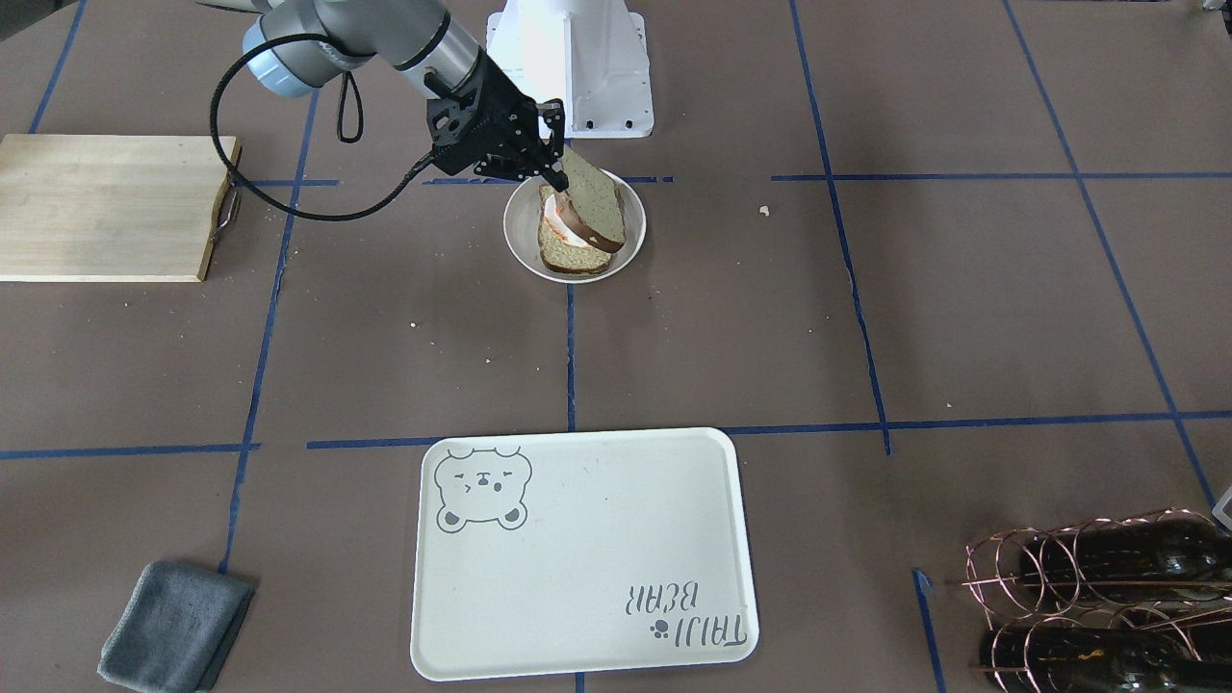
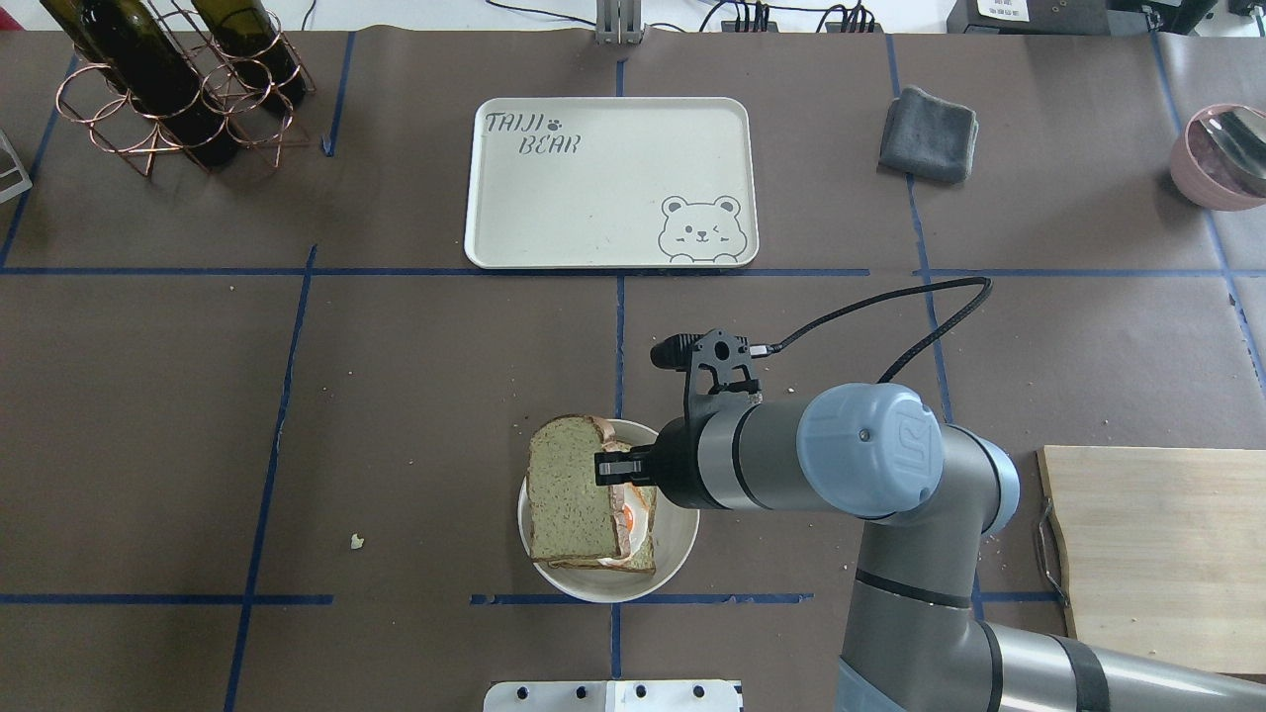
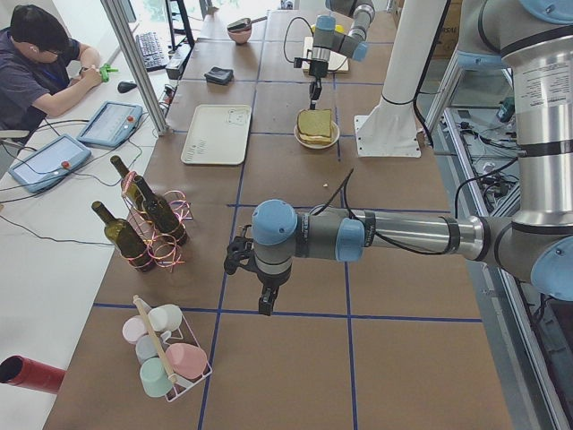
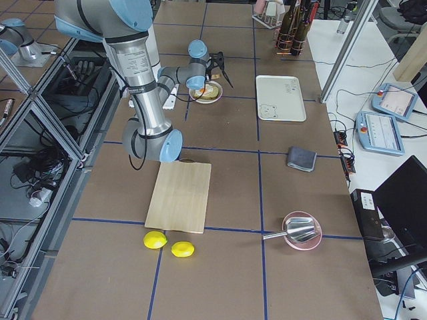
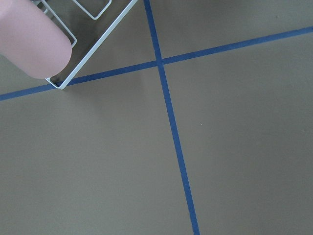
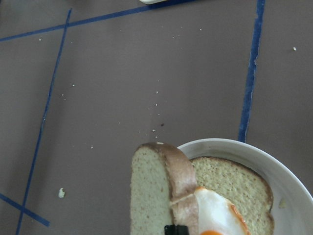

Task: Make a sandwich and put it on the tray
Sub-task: 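Lower the bread onto the fried egg and open the right gripper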

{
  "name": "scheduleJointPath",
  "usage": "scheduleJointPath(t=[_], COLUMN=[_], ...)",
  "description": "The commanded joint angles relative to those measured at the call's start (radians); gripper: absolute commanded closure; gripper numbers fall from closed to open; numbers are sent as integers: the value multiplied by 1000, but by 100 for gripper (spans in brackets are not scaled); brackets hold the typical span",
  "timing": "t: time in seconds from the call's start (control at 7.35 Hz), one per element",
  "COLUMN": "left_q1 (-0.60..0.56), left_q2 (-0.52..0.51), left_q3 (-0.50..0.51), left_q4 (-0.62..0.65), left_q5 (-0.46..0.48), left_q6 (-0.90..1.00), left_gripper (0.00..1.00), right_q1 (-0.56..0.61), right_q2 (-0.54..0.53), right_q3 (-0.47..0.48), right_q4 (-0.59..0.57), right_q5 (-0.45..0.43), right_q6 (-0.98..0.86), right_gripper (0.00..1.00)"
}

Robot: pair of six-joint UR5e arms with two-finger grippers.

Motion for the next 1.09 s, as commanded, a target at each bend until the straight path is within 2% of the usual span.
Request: scheduleJointPath(t=[0.0, 0.41, 0.54, 0.68, 0.82, 0.95], left_q1=[0, 0, 0, 0, -1, -6], left_q2=[2, 2, 2, 2, 2, 1], left_q3=[-2, 1, 3, 0, -2, -26], left_q4=[0, 0, 0, 0, 2, 0], left_q5=[0, 0, 0, 0, 1, 0], left_q6=[0, 0, 0, 0, -2, -2], left_gripper=[0, 0, 0, 0, 0, 0], right_q1=[-25, -25, -25, -20, 4, 48], right_q2=[-11, -64, -66, -66, -69, -62], right_q3=[-25, -15, -15, -11, 21, 76], right_q4=[-3, -3, -5, -7, -60, -201], right_q5=[-46, -54, -54, -78, -65, -1], right_q6=[1, -1, -1, -1, -7, -18], right_gripper=[100, 100, 81, 1, 0, 0])
